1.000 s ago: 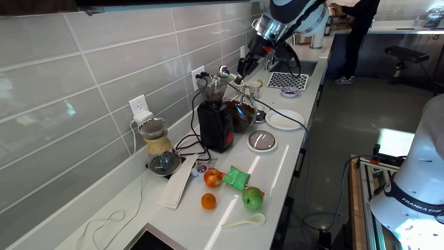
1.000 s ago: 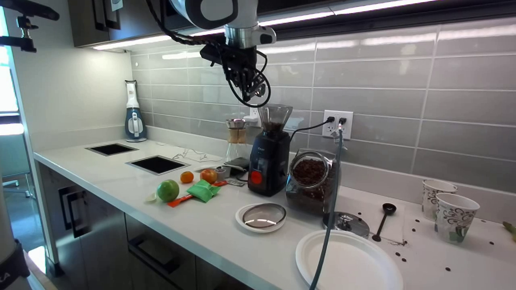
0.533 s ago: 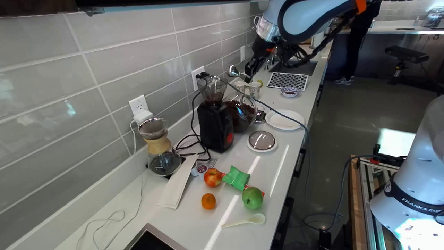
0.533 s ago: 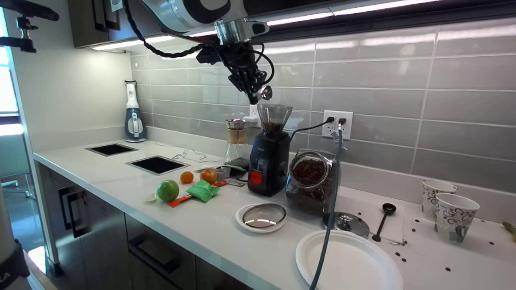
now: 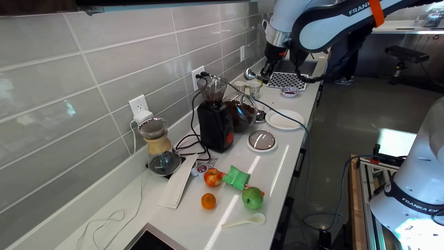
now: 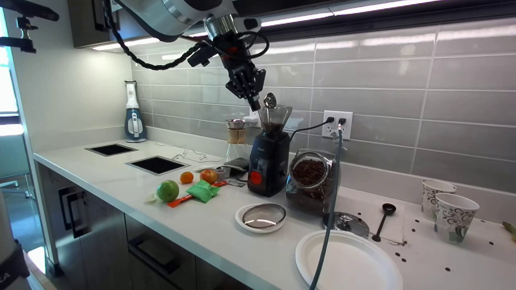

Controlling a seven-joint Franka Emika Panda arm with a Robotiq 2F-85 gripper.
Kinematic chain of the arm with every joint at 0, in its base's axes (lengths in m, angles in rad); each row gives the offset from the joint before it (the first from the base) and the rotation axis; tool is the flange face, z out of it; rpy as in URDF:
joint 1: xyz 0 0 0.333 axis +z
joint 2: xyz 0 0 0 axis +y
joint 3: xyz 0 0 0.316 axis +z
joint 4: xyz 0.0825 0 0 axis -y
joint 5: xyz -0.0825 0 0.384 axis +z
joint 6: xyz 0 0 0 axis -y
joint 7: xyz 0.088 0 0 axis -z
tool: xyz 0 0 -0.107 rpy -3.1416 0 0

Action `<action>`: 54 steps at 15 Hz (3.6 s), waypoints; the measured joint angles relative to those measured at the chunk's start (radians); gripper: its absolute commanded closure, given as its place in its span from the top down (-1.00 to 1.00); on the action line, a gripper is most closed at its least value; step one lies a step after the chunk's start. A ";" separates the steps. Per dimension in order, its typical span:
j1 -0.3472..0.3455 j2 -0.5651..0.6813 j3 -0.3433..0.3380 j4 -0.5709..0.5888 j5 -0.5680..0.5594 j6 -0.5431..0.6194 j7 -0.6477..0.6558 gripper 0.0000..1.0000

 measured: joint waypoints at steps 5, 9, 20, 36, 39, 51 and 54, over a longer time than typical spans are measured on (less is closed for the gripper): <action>-0.002 -0.057 -0.013 -0.041 -0.073 -0.154 -0.066 -0.98; -0.017 -0.084 -0.044 -0.084 -0.151 -0.178 -0.108 -0.92; -0.015 -0.079 -0.048 -0.084 -0.170 -0.178 -0.109 -0.98; -0.066 0.090 -0.153 -0.114 -0.608 -0.070 -0.130 -0.98; -0.064 0.154 -0.172 -0.083 -0.642 0.019 -0.142 -0.98; -0.025 0.415 -0.176 0.093 -0.733 0.118 -0.234 -0.98; -0.019 0.476 -0.175 0.142 -0.764 0.137 -0.234 -0.98</action>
